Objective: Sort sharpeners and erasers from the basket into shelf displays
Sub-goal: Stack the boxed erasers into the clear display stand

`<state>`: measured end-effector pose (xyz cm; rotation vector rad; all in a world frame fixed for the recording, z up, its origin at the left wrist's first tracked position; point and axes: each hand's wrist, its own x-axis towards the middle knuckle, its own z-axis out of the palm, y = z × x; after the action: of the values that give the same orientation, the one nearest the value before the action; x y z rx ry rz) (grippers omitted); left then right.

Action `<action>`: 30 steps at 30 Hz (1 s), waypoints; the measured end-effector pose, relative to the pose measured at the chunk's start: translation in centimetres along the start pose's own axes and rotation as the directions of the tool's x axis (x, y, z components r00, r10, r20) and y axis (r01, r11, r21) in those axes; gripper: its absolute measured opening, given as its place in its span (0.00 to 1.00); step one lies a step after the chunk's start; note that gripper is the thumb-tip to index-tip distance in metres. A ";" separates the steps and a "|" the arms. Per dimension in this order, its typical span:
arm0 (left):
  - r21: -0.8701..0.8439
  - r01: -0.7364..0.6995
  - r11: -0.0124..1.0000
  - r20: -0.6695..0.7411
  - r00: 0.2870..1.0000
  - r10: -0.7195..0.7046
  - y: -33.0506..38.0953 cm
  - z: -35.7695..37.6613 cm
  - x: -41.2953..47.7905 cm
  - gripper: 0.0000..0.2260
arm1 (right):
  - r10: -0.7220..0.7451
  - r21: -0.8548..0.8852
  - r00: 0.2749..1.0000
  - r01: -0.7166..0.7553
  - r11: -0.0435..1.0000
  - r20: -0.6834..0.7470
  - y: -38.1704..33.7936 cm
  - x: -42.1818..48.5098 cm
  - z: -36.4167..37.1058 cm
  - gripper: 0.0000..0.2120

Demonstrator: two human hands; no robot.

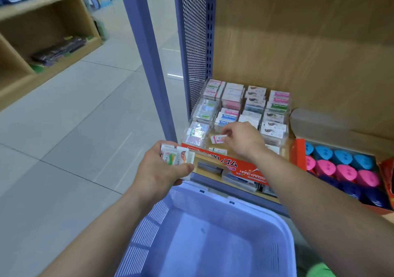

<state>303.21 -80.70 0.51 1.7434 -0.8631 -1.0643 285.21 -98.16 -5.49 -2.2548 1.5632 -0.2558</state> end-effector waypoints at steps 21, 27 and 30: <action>-0.228 -0.005 0.974 0.136 0.990 0.037 1.7 2.8 -1.0 0.18 | -0.205 0.822 0.947 -0.094 0.562 0.248 -4.4 -8.6 -5.2 0.09; -0.333 0.017 0.943 0.101 0.995 0.018 3.0 3.5 -1.2 0.15 | -0.120 0.909 0.949 -0.237 0.343 0.293 -2.7 -9.5 -7.0 0.10; -0.333 0.024 0.943 0.121 0.993 0.017 3.6 4.3 -1.5 0.15 | -0.108 0.925 0.952 -0.245 0.291 0.286 -2.2 -10.2 -7.2 0.09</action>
<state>298.34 -82.06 3.28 1.4079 -0.7046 -1.2513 280.83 -89.51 2.66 -1.1290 0.8678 -0.6089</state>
